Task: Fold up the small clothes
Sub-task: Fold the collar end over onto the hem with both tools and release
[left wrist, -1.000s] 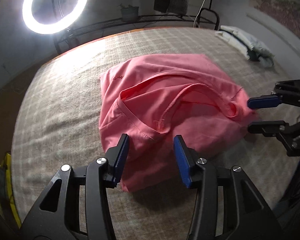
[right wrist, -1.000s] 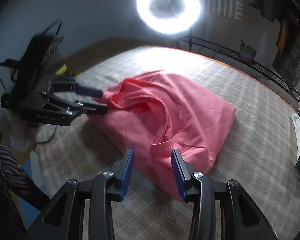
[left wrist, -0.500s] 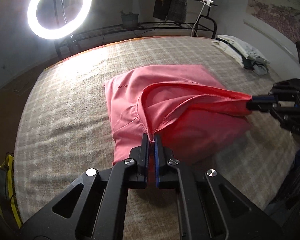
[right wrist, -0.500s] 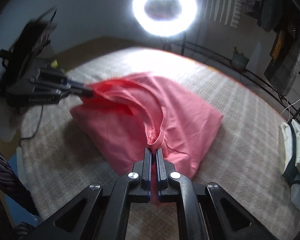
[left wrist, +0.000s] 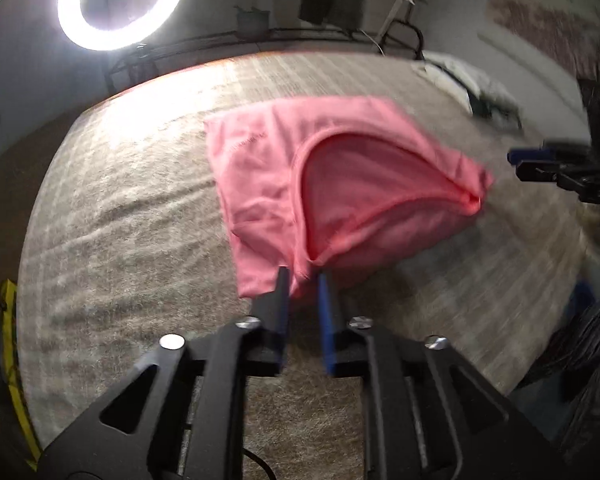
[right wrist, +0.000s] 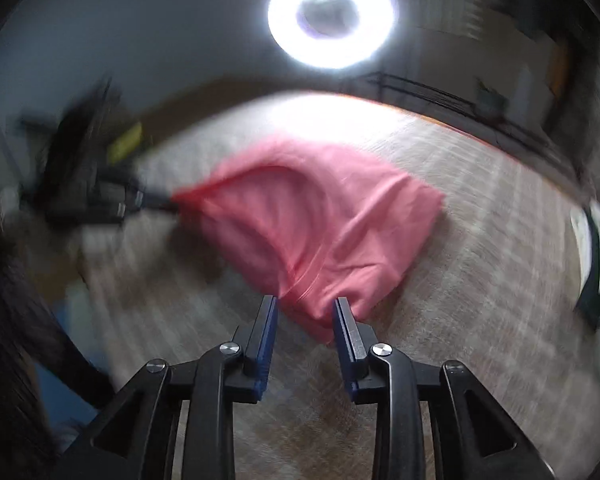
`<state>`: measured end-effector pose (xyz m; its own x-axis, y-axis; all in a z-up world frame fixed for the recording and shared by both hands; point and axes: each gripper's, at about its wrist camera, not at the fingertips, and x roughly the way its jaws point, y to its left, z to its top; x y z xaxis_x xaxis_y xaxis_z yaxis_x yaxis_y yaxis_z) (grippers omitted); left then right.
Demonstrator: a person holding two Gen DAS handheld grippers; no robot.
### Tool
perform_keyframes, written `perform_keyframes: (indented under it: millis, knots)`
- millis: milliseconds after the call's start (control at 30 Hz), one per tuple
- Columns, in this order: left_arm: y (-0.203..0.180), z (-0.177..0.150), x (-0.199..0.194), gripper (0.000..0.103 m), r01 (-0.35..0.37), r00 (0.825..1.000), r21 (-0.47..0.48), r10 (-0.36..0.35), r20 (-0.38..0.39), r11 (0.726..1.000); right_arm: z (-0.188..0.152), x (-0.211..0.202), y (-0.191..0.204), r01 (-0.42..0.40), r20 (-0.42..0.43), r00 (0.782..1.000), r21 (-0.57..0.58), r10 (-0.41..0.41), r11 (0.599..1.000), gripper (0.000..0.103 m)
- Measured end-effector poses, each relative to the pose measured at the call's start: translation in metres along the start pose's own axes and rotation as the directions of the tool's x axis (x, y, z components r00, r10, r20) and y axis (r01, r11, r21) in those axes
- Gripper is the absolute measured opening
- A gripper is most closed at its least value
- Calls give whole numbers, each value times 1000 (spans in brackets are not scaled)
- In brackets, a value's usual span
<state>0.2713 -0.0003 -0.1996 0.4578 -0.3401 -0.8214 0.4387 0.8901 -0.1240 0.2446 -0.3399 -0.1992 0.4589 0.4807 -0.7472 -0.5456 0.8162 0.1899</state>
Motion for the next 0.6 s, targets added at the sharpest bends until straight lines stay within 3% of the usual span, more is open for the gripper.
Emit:
perform_keyframes:
  millis: [67,167,333,467,500,567,600]
  knots:
    - [14,3,-3,33,9,1000,-74,-8,15,997,1,-7,-32,-2,39,999,187,-5,982,33]
    - [25,4,-3,33,25,1000,-120,-24,11,992,-7,6,-66,21,4,1000,380,-25,925,35]
    - [18,4,4,33,-6,1000,-74,5,-8,997,-28,45,-83,-132,-10,985,587,171,798,33]
    - [18,4,11,33,-21,1000,-62,20,-24,998,-34,46,-82,-283,127,955,671,270,686,0]
    - [20,4,11,32,-22,1000,-68,21,-22,997,-28,37,-77,-296,154,953,646,259,704,0]
    - [27,5,9,33,-26,1000,-87,25,-15,996,-13,14,-61,-244,162,969,540,185,806,0]
    - [32,5,8,33,-30,1000,-105,29,-11,994,-10,9,-56,-211,156,976,508,152,835,0]
